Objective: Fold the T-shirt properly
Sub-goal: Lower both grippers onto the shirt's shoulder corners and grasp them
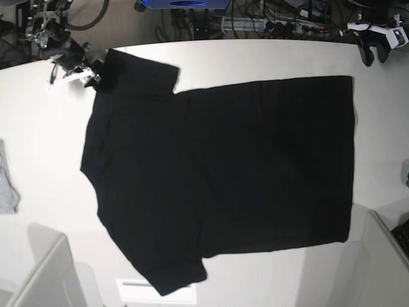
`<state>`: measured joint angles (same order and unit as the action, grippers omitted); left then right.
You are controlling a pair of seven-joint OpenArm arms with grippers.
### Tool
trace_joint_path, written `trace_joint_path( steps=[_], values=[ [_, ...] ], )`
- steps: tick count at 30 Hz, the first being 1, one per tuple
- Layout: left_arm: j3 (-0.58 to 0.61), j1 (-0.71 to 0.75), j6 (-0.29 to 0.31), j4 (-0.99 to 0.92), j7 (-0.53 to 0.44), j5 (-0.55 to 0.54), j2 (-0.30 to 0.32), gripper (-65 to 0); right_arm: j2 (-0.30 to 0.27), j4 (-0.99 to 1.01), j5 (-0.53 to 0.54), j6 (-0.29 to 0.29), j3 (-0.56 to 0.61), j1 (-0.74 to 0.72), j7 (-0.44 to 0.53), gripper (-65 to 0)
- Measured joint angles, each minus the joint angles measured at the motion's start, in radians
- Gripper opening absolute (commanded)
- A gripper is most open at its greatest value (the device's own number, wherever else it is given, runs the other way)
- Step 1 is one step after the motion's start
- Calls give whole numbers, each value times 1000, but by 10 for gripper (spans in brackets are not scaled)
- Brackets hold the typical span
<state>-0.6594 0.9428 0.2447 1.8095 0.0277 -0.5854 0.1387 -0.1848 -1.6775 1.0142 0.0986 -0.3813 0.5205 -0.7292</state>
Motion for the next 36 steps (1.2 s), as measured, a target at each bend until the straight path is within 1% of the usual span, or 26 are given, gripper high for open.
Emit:
trace_joint_path(
  steps=[2, 4, 6, 8, 10, 11, 12, 13, 14, 16, 18, 19, 20, 23, 25, 30, 31, 36],
  values=[
    [0, -7, 0, -10, 1, 0, 0, -383, -11, 0, 1, 10, 39, 1, 2, -357],
    [-1, -15, -3, -13, 19, 0, -5, -383, -8, 2, -5, 16, 61, -2, 5, -395],
    [-2, -34, 0, -13, 91, 0, -10, -383, -7, 9, -30, 20, 65, -5, 5, -428],
    [-6, -77, -4, -20, 133, 0, -27, -383, -5, 27, -26, 26, 70, -11, 21, -443],
    [-34, -105, 19, -27, 187, 0, -49, -382, -3, 37, -19, 34, 69, -10, 26, -453],
    [-51, -123, 15, -30, 211, 0, -62, -382, -3, 39, -23, 34, 67, -10, 26, -476],
    [-71, -145, 11, -32, 233, 0, -74, -380, -5, 42, -26, 34, 67, -10, 30, -515],
    [-90, -163, -5, -33, 262, 0, -82, -365, -6, 44, -26, 33, 67, -10, 30, -573],
    [-109, -180, 2, -33, 299, 0, -86, -337, -8, 48, -27, 33, 67, -9, 29, -644],
    [-137, -217, 42, -33, 387, -1, -93, -286, -10, 50, -31, 31, 67, -10, 19, -650],
    [-175, -259, 114, -34, 468, 0, -109, -257, -6, 50, -30, 31, 70, -10, 19, -650],
    [-199, -279, 152, -33, 500, 0, -120, -258, -5, 50, -30, 31, 72, -10, 19, -650],
    [-221, -301, 171, -34, 528, 1, -129, -260, -4, 50, -30, 31, 73, -10, 18, -650],
    [-271, -365, 172, -67, 609, 3, -132, -260, -5, 50, -27, 31, 75, -10, 18, -650],
    [-276, -401, 168, -107, 645, 7, -127, -260, -5, 50, -27, 31, 75, -10, 19, -650],
    [-269, -453, 174, -177, 650, 7, -132, -260, -4, 50, -26, 31, 75, -10, 18, -650],
    [-270, -462, 174, -192, 635, 5, -132, -260, -4, 50, -27, 31, 75, -10, 18, -650],
    [-270, -496, 175, -228, 620, -1, -125, -260, -2, 50, -26, 31, 75, -10, 18, -650]
  ],
)
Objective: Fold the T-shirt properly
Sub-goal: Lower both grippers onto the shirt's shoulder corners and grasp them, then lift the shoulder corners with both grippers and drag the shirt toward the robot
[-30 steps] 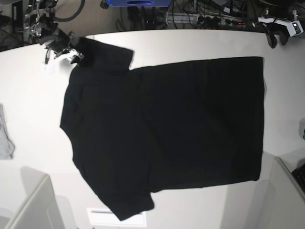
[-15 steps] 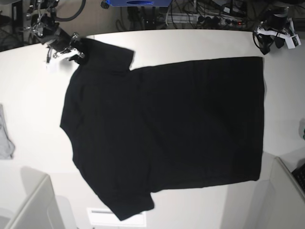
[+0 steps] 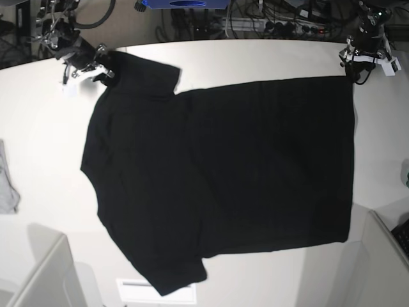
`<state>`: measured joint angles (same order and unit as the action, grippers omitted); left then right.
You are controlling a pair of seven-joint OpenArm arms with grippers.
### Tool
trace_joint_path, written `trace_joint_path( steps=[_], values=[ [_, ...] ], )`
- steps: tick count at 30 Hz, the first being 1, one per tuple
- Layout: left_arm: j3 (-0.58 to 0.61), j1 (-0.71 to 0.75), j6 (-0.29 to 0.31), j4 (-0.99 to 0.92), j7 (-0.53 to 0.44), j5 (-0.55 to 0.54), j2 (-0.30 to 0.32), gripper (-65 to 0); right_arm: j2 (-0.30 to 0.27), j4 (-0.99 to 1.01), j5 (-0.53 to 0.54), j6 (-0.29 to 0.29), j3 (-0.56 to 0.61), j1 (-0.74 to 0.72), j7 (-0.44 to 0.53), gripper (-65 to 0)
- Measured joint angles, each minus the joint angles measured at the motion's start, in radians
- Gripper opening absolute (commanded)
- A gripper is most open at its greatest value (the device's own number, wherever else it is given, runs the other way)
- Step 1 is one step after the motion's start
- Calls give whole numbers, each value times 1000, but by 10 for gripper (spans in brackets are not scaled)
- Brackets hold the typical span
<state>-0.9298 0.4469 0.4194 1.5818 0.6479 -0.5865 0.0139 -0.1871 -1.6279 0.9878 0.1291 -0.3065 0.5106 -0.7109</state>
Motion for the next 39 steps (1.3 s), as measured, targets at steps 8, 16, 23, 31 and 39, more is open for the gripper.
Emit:
trace_joint_path(
  steps=[8, 16, 23, 31, 39],
  values=[
    [101, -7, 11, -6, -31, -21, 3, -262, 0, 0, 0, 0, 0, 0, -5, -650],
    [101, -29, 3, -20, -19, -16, 6, -494, 0, 0, 0, 0, 0, 0, -7, -650],
    [101, -27, 4, -36, -19, -21, 5, -650, 0, 0, 0, 0, -1, 1, -4, -650],
    [106, 68, -2, 71, 30, 10, 24, -650, 0, -9, 0, 0, -43, 35, 3, -650],
    [108, 108, -3, 95, 30, 10, 51, -650, 0, -146, -46, -17, -60, 128, -25, -650]
  ],
)
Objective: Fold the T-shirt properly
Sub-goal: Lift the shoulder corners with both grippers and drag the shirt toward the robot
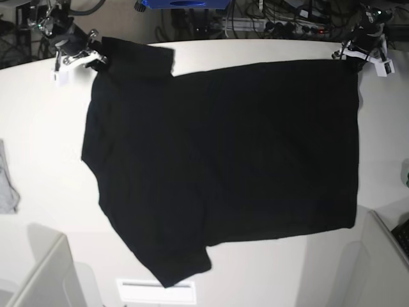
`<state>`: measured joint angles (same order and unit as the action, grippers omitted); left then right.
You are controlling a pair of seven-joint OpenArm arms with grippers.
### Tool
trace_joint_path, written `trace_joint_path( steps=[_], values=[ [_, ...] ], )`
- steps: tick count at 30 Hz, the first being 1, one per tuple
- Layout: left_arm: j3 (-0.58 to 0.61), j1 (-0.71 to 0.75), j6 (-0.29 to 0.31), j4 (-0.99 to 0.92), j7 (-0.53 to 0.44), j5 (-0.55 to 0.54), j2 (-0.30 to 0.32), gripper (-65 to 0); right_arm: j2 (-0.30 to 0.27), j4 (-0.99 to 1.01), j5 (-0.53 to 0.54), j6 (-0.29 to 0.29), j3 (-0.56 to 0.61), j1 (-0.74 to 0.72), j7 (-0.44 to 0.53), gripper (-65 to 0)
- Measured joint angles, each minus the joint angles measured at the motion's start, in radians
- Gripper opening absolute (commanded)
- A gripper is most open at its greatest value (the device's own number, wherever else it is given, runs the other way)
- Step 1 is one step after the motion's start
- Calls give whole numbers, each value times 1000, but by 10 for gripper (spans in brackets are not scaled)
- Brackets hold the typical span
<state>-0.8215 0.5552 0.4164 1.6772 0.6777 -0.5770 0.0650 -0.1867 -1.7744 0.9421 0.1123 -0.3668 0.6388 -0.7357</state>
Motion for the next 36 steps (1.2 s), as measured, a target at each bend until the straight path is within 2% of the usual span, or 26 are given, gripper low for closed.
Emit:
trace_joint_path(
  steps=[6, 10, 15, 19, 22, 23, 24, 26, 28, 30, 33, 36],
  values=[
    [-3, 71, 2, 80, -1, 0, 2, -650, 37, -134, 1, -3, -2, 74, -2, -650],
    [-2, 123, 0, 170, -1, 0, 0, -650, 38, -160, -3, -3, 7, 65, -17, -650],
    [-4, 123, 0, 233, 10, -4, -14, -650, 36, -201, 0, -8, 7, 2, -21, -650],
    [-2, 111, 1, 257, 11, -7, -14, -650, 32, -200, -4, -11, 0, -86, -132, -650],
    [-1, 80, 0, 257, 11, -8, -14, -650, 39, -200, 0, -14, 0, -152, -173, -650],
    [-1, 76, 0, 258, 9, -8, -13, -650, 39, -200, 0, -24, 0, -169, -185, -650],
    [-1, 76, 0, 258, 8, -7, -14, -650, 39, -200, 3, -66, 5, -182, -193, -650],
    [-2, 75, 0, 258, 10, -7, -15, -650, 39, -200, -4, -114, 6, -216, -205, -650],
    [-2, 51, -2, 257, 18, -1, -16, -650, 38, -199, -3, -121, 7, -257, -218, -650],
    [-2, 23, -8, 257, 14, -6, -16, -650, 39, -193, 2, -122, 7, -301, -248, -650],
    [-1, -10, -92, 256, 15, -8, -15, -650, 38, -149, 0, -125, 7, -374, -286, -650],
    [-1, -41, -103, 254, 16, -6, -15, -650, 39, -98, -1, -131, 7, -427, -294, -650]
  ],
)
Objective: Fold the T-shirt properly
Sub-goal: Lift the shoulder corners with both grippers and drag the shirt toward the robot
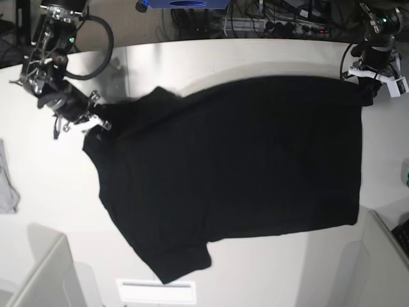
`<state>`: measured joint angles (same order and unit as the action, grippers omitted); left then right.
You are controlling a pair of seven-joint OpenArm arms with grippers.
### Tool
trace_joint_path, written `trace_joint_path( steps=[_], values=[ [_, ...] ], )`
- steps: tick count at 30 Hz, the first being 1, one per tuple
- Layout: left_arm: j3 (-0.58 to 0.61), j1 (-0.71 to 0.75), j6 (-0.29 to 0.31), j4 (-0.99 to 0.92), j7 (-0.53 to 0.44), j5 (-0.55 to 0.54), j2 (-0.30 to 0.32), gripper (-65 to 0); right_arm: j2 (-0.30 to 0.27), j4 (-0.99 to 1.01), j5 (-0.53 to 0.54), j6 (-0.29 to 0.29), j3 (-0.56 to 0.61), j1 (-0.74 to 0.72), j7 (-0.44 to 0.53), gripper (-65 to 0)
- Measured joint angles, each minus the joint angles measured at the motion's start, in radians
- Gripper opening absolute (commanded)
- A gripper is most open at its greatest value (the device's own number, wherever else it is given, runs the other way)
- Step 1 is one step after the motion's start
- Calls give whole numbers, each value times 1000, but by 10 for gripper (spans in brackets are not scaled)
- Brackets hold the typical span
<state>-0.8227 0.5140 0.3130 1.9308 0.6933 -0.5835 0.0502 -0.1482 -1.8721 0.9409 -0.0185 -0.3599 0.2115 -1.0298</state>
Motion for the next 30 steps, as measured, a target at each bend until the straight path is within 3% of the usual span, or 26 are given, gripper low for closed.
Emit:
trace_joint_path(
  steps=[3, 6, 8, 12, 18, 21, 26, 30],
  values=[
    [-9, -59, -4, -3, 148, 5, 0, -650, 0, 45, 1, -11, 0, -33, -11, -650],
    [-9, -129, -3, -5, 216, 4, 0, -650, 0, 91, -2, -25, 0, -75, -10, -650],
    [-9, -156, -11, -5, 218, 5, 0, -650, 0, 130, 0, -26, 5, -107, -10, -650],
    [-6, -175, -106, -5, 227, 9, 0, -650, -8, 198, -5, -27, 64, -164, 4, -650],
    [-5, -227, -127, -33, 227, 3, 5, -650, -3, 304, -3, -27, 89, -254, 5, -650],
    [-4, -243, -185, -93, 231, 5, 12, -650, -5, 345, -5, -27, 90, -292, 5, -650],
    [-5, -272, -185, -142, 226, 5, 24, -650, -5, 418, -6, -27, 92, -345, 6, -650],
    [-5, -291, -206, -153, 226, 6, 25, -650, 5, 442, -124, -27, 115, -362, 50, -650]
  ],
)
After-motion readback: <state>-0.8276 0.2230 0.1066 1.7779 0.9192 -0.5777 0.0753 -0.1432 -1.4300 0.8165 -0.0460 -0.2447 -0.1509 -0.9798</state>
